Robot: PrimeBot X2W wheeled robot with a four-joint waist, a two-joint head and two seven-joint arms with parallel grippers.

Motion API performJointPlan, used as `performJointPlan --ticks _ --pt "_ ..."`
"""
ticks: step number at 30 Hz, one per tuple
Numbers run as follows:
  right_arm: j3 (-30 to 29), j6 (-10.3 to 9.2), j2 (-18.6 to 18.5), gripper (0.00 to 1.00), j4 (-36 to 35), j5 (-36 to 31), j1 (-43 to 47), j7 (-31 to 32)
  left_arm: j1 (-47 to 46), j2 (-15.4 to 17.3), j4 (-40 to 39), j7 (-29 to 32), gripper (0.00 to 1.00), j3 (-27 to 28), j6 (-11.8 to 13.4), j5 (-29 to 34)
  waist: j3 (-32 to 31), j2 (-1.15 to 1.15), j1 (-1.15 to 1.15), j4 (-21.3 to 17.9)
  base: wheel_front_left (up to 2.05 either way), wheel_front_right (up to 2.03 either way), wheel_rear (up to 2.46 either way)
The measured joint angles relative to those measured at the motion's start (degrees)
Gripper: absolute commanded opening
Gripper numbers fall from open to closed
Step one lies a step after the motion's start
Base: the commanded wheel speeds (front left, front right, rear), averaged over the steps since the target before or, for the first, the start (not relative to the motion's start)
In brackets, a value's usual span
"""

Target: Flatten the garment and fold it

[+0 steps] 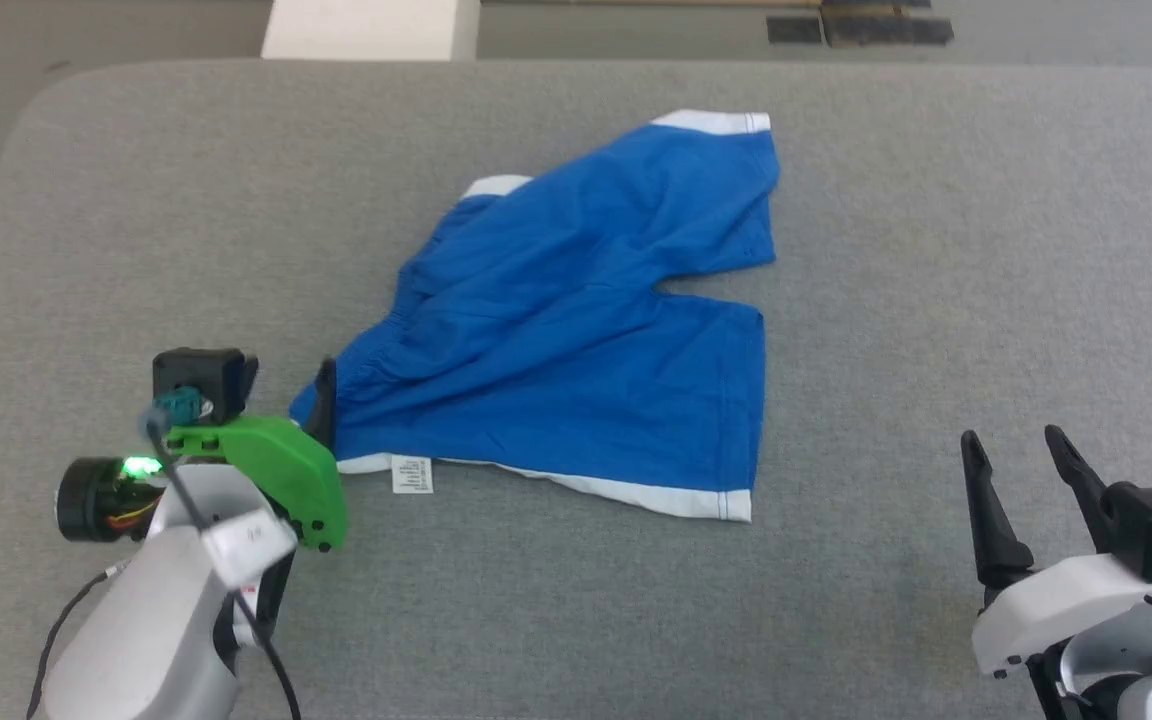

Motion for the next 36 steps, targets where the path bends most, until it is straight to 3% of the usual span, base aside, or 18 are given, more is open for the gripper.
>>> performJointPlan --ticks 4,9,18,23,29,36 --pt "0.5 0.00 0.0 1.00 -0.7 0.0 1.0 1.6 1.4 1.0 -2.2 -10.3 1.00 -1.3 -1.0 5.3 -1.4 0.00 0.00 1.1 0.00 0.00 0.00" --pt "3.7 0.01 -0.6 1.00 -3.1 0.4 0.7 6.8 5.3 1.5 -3.7 -19.1 1.00 -1.9 0.8 9.4 -2.1 0.00 0.00 3.1 0.00 0.00 0.00" --pt "10.6 0.01 -6.7 1.00 -1.2 6.1 -7.9 27.6 9.6 -0.5 -4.7 -21.2 1.00 -3.3 2.5 10.9 -1.3 0.00 0.00 7.4 0.00 0.00 0.00" --pt "9.7 -0.01 -6.2 1.00 5.1 8.7 -14.1 40.7 10.0 -2.0 -4.5 -21.5 1.00 -4.4 2.5 11.0 0.0 0.00 0.00 10.0 0.00 0.00 0.00" --pt "8.1 0.00 -7.1 1.00 11.2 6.9 -19.1 46.7 9.6 -3.7 -3.6 -21.6 1.00 -5.9 2.0 11.8 1.8 0.00 0.00 13.6 0.00 0.00 0.00" --pt "4.5 -0.01 -6.7 1.00 15.8 3.5 -21.7 47.5 9.0 -5.0 -2.6 -21.7 1.00 -6.0 2.0 11.9 3.9 0.00 0.00 17.8 0.00 0.00 0.00"
